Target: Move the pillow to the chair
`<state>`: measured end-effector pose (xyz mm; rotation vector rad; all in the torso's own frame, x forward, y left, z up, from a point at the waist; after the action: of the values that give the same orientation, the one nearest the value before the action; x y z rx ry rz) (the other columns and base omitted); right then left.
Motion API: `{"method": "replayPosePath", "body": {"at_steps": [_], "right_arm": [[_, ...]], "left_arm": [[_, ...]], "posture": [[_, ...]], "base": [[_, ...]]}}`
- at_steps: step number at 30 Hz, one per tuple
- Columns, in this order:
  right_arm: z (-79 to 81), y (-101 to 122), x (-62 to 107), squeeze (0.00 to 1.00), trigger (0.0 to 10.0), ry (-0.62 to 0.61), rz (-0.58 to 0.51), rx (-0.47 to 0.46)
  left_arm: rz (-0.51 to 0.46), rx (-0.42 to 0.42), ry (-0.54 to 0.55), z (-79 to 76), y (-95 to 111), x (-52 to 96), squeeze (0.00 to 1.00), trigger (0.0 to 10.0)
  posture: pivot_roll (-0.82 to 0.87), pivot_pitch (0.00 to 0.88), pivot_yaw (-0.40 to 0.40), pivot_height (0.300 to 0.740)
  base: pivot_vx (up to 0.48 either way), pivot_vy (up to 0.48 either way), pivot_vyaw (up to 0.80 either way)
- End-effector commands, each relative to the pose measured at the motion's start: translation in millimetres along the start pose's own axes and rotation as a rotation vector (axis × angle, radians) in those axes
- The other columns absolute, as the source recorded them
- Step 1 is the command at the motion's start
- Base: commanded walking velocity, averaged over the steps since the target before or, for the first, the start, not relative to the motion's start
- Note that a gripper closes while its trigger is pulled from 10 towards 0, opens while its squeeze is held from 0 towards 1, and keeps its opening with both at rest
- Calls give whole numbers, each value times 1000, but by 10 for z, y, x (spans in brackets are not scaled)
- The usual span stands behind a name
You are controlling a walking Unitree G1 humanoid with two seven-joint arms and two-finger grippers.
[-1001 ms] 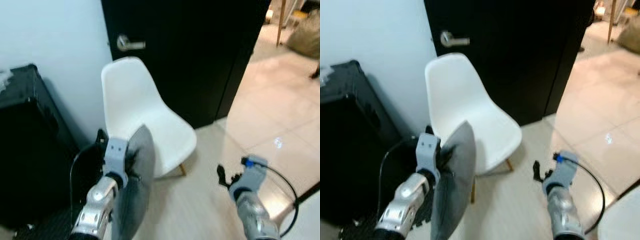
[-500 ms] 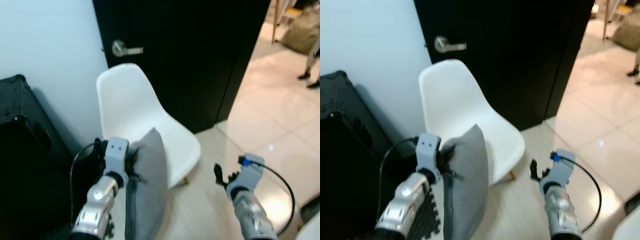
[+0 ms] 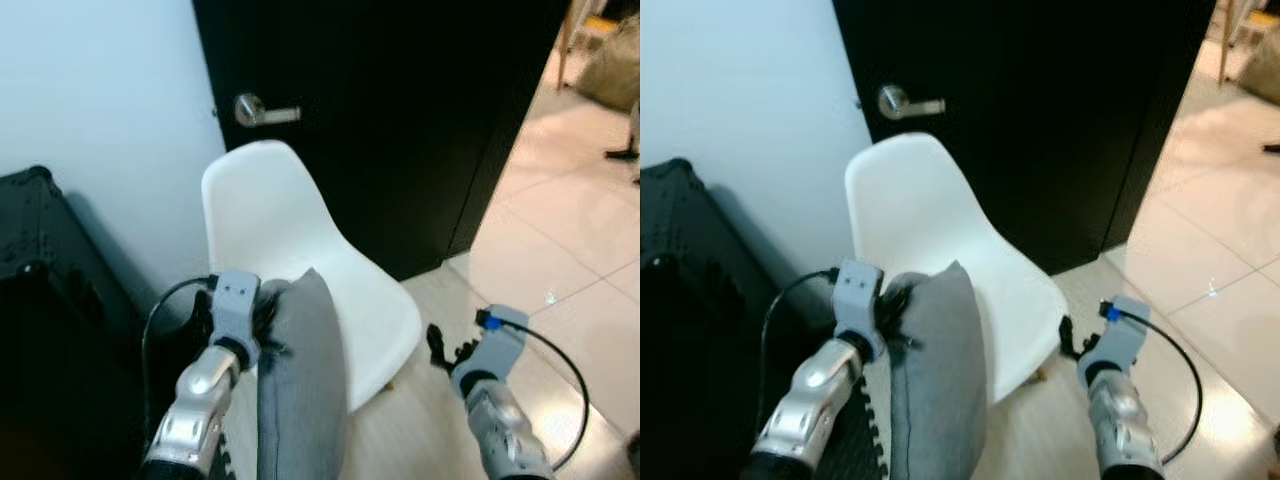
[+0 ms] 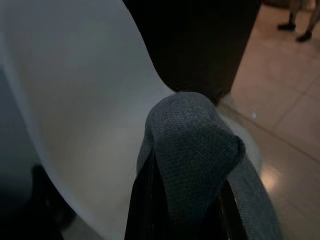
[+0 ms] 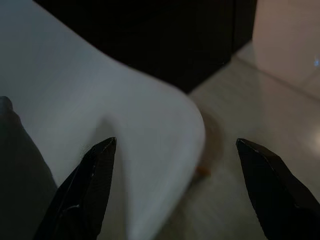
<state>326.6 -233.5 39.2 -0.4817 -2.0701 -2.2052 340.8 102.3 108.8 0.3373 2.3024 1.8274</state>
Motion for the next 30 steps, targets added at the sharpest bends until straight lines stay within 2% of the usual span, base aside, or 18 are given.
{"method": "replayPosePath", "body": {"at_steps": [1,6,9,21,30], "right_arm": [[54,-92,24,0,10000,9,27,-9],[49,-94,27,0,10000,8,27,-8],[50,-99,27,0,10000,8,29,-9],[60,-121,41,0,10000,-1,31,-8],[57,-125,49,0,10000,-6,29,-11]], "left_arm": [[-111,-28,24,60,333,-34,0,10000],[-185,-45,52,86,578,-56,0,10000],[-206,-52,51,69,655,-66,0,10000],[-180,-61,31,-5,598,-105,0,10000],[-188,-67,20,-50,655,-164,0,10000]], "posture": [[-64,58,27,740],[-63,59,25,740],[-60,59,26,740],[-61,65,35,740],[-61,68,39,740]], "base": [[356,0,0],[359,0,0],[360,0,0],[361,0,0],[360,0,0]]}}
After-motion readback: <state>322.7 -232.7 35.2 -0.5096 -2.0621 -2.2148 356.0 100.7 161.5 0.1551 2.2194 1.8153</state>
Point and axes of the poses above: a point about 5 cm out from each wrist's last joint towards the gripper, its own x axis pointing back from the gripper into the wrist, its own y axis along the axis of the wrist's last joint, z = x × y, the point moved 4 cm from there along -x, pointing out of the wrist towards the gripper, and after that the axes turned 12 degrees about x, right-handed, at the moved point
